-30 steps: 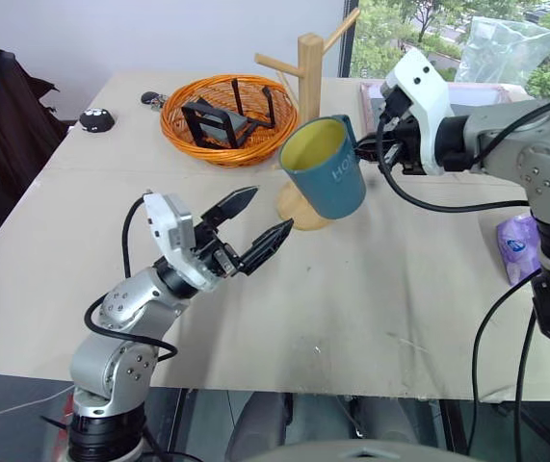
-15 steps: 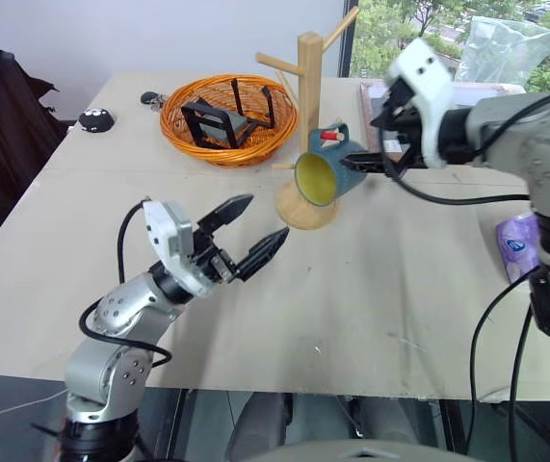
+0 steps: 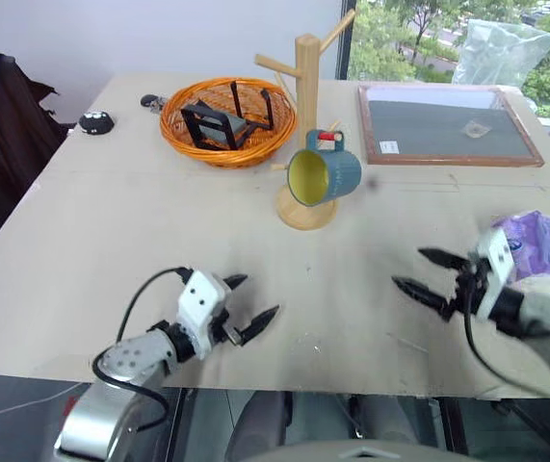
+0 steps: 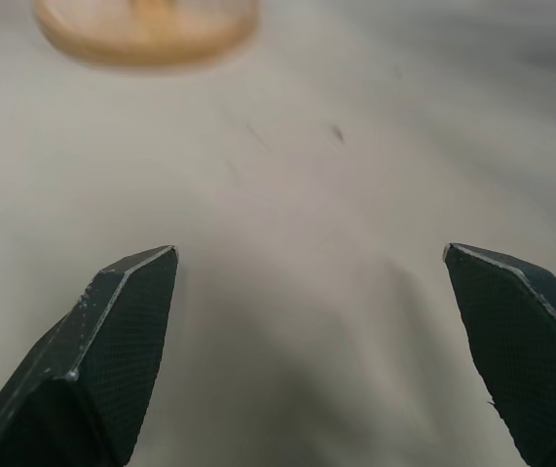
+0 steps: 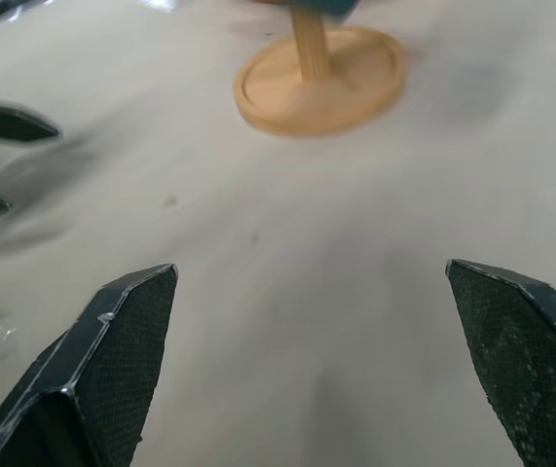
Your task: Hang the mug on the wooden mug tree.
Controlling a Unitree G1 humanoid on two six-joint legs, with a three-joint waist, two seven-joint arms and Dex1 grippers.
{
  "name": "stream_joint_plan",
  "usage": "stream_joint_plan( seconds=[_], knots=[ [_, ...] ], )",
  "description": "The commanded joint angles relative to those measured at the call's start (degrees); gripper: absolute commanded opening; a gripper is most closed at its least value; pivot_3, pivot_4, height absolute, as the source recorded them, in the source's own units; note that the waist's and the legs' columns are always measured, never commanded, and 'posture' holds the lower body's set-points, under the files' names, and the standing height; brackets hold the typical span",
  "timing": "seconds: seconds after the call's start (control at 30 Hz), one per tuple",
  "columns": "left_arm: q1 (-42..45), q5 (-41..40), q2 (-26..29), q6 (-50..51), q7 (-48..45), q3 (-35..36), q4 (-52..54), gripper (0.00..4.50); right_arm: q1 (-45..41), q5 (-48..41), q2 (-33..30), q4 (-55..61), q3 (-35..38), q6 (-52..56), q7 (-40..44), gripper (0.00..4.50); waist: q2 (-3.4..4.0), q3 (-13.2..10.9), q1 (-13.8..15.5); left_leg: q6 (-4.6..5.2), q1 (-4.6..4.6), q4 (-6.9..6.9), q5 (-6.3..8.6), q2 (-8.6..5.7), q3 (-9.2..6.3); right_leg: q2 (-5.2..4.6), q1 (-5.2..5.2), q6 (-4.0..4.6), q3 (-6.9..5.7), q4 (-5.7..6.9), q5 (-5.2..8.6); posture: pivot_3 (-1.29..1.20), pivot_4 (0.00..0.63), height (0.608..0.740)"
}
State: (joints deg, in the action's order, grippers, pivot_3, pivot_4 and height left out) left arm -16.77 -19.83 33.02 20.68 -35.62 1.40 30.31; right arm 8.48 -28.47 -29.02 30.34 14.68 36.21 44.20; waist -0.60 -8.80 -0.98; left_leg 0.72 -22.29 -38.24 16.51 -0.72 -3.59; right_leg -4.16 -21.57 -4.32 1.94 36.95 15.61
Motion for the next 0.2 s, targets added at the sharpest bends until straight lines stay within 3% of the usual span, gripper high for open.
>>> stream_joint_plan(
  seconds=[0.03,0.2],
  knots=[
    [0.0,0.2,-1.8,-2.3,0.6,0.9,-2.1,4.5,5.0,0.9,5.2,-4.4,3.8,-14.1,0.3,4.49,-0.08,0.0,0.2,0.01,0.38,0.05,0.01,0.01,0.02,0.02,0.31,0.01,0.02,-0.06,0.02,0.0,0.15,0.737],
    [0.4,1.4,-1.2,-5.1,-2.1,0.1,-3.5,4.5,7.9,4.0,6.3,-12.4,2.9,-24.4,1.6,4.49,-0.06,0.0,0.2,0.02,0.71,0.04,0.02,0.17,0.05,0.04,0.65,0.02,0.04,-0.15,0.04,0.0,0.15,0.737]
  ],
)
